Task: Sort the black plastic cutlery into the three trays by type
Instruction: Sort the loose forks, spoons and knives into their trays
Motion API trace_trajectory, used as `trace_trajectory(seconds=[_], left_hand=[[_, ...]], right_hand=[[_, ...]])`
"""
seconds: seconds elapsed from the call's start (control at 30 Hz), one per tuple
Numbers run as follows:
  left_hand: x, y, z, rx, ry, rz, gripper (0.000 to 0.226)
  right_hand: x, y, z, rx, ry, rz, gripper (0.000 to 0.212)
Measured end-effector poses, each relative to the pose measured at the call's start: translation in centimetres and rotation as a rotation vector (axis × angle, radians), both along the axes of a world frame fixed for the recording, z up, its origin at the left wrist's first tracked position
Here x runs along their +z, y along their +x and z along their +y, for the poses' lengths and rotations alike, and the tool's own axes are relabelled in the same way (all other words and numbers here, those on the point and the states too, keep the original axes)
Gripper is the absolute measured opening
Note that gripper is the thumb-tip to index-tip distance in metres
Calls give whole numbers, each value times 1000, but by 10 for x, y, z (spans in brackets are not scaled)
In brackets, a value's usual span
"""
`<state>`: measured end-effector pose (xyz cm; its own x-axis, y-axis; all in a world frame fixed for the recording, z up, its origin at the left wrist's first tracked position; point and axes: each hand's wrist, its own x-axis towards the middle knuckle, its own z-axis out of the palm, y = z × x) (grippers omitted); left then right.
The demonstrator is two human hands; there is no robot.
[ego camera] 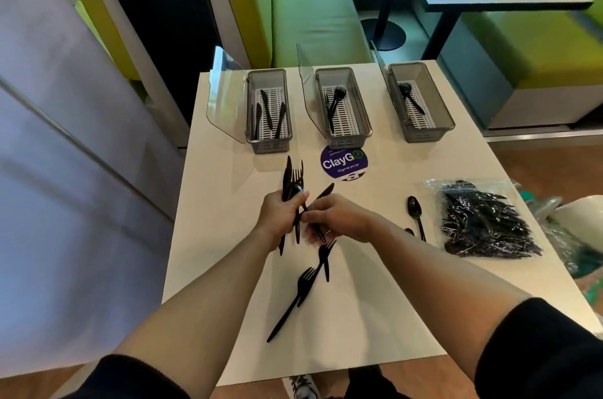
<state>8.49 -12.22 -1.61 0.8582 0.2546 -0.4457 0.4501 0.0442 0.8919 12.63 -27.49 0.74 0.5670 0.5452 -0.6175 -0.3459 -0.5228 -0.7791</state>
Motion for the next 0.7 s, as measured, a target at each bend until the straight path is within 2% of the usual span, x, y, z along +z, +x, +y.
trace_trajectory(seconds=[0.13,0.27,0.4,0.53,0.7], left_hand=[[-6,-9,4,-50,-43,25,20],[-10,-16,8,-50,18,32,25],[-16,-28,12,-64,40,-25,18],[-21,-37,18,-74,41,-28,9],[-17,-46,24,-72,-63,-10,9]], right_hand=[[5,5,-9,-176,-24,-92,21],[-6,6,-16,-288,-230,-319,17],[-22,-5,-19,-217,-467,-447,20],[-26,-23,-9,-109,-586,-482,34],[-33,-26,3,-64,-624,-520,13]])
